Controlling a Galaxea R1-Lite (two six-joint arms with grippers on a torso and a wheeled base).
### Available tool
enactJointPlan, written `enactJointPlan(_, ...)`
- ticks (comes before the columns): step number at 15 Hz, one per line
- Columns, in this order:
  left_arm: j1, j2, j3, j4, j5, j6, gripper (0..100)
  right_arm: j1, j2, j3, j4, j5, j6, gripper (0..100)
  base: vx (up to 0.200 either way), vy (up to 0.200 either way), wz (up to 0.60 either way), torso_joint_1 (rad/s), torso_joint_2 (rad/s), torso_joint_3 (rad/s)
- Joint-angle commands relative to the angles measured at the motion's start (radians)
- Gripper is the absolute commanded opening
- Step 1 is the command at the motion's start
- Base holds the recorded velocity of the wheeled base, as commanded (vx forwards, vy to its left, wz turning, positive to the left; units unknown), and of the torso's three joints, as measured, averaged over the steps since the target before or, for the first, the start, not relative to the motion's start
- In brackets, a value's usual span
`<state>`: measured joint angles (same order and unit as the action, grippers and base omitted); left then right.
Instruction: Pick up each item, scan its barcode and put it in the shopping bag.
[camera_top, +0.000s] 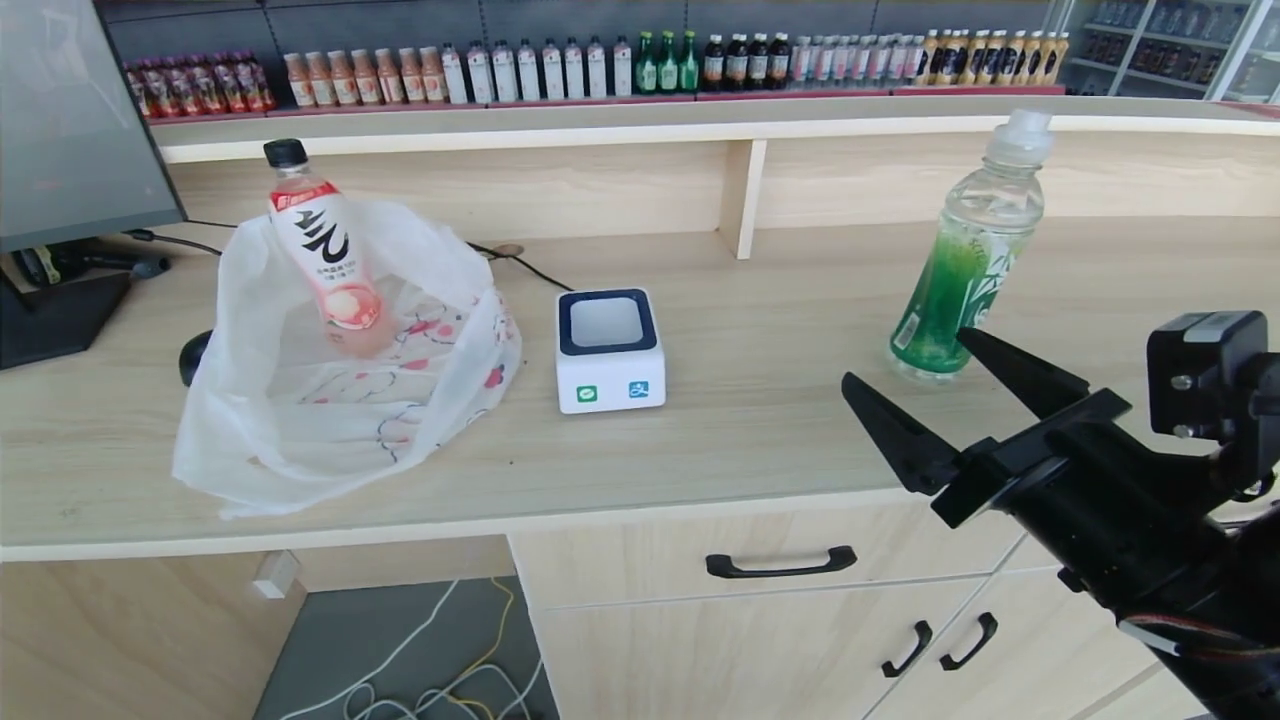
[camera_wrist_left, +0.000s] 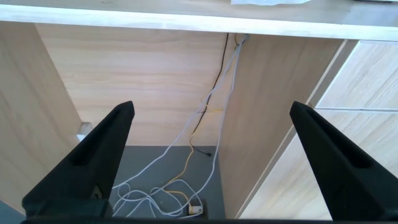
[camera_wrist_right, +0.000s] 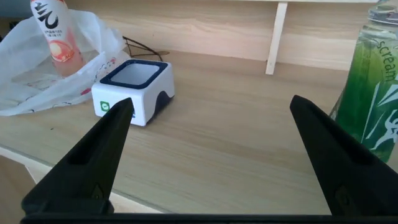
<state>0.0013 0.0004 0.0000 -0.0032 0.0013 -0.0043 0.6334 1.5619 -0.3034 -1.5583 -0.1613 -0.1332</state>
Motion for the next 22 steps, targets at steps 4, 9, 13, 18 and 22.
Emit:
enactJointPlan(4, 0.000, 0.000, 0.000, 0.000, 0.000, 0.001, 100, 0.000, 0.003, 0.003, 0.000, 0.000, 0.000, 100, 0.000, -0.200, 0.00, 0.002, 0.00, 0.002)
enactJointPlan(9, 0.000, 0.000, 0.000, 0.000, 0.000, 0.007, 100, 0.000, 0.003, 0.000, 0.000, 0.002, -0.017, 100, 0.000, -0.040, 0.00, 0.000, 0.00, 0.000)
enactJointPlan(13, 0.000, 0.000, 0.000, 0.000, 0.000, 0.007, 100, -0.021, -0.011, -0.002, 0.007, -0.004, -0.037, 100, 0.000, 0.000, 0.00, 0.000, 0.00, 0.000)
enactJointPlan(18, 0.000, 0.000, 0.000, 0.000, 0.000, 0.007, 100, -0.110, -0.016, -0.215, 0.274, 0.000, -0.020, 100, 0.000, 0.000, 0.00, 0.000, 0.00, 0.000)
enactJointPlan(22, 0.000, 0.000, 0.000, 0.000, 0.000, 0.007, 100, -0.162, -0.010, -0.450, 0.575, 0.002, -0.013, 100, 0.000, 0.000, 0.00, 0.000, 0.00, 0.000)
